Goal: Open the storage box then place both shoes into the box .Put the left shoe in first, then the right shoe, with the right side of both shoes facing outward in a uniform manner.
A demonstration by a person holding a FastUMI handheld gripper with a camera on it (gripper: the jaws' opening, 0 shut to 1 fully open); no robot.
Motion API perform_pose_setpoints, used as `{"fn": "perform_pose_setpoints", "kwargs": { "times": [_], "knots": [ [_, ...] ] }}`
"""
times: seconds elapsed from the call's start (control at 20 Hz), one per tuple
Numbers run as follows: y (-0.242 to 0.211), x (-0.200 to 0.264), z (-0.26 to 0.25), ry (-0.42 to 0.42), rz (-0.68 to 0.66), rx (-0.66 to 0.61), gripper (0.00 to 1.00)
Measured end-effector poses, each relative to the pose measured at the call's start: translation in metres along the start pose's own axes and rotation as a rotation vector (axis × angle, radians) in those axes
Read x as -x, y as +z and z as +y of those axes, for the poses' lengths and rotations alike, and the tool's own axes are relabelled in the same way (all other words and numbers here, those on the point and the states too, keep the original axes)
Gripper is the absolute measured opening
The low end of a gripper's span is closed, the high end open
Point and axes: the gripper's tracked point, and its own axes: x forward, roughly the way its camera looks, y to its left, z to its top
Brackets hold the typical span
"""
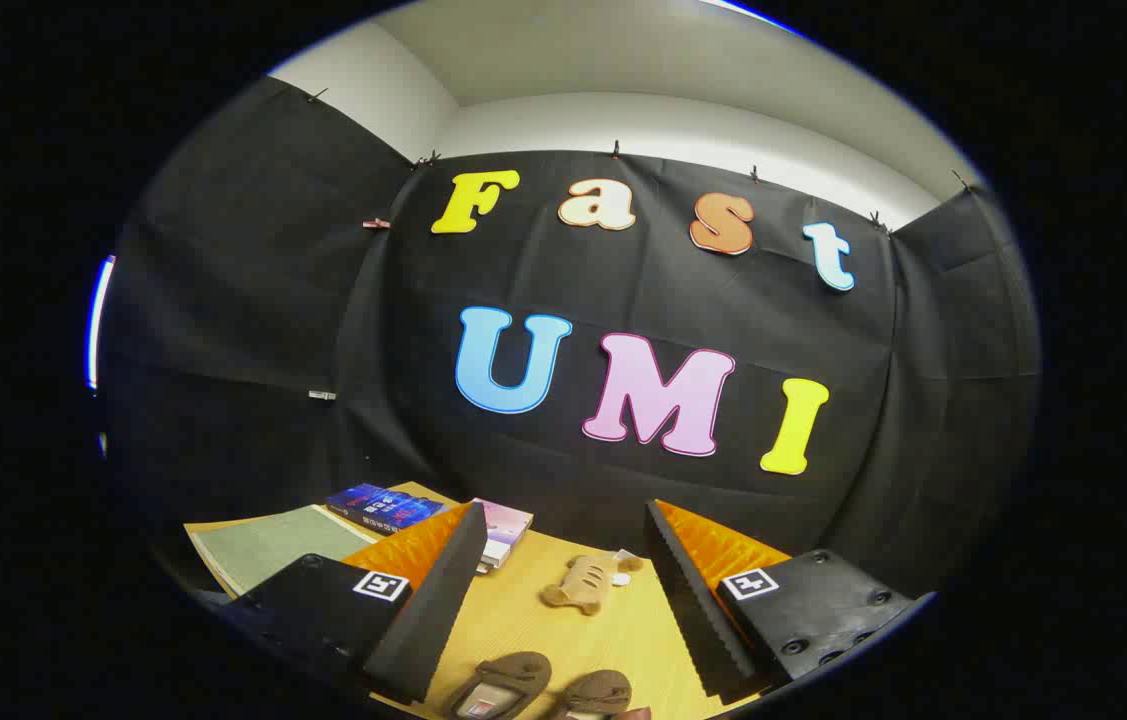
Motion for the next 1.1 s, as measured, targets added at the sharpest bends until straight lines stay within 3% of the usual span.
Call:
{"fn": "perform_pose_setpoints", "kwargs": {
  "times": [0.9, 1.1],
  "knots": [
    [0.005, -0.016, 0.031, 0.110, -0.009, -0.029, 0.97],
    [-0.004, -0.019, 0.046, 0.172, 0.028, -0.057, 0.97]
  ]
}}
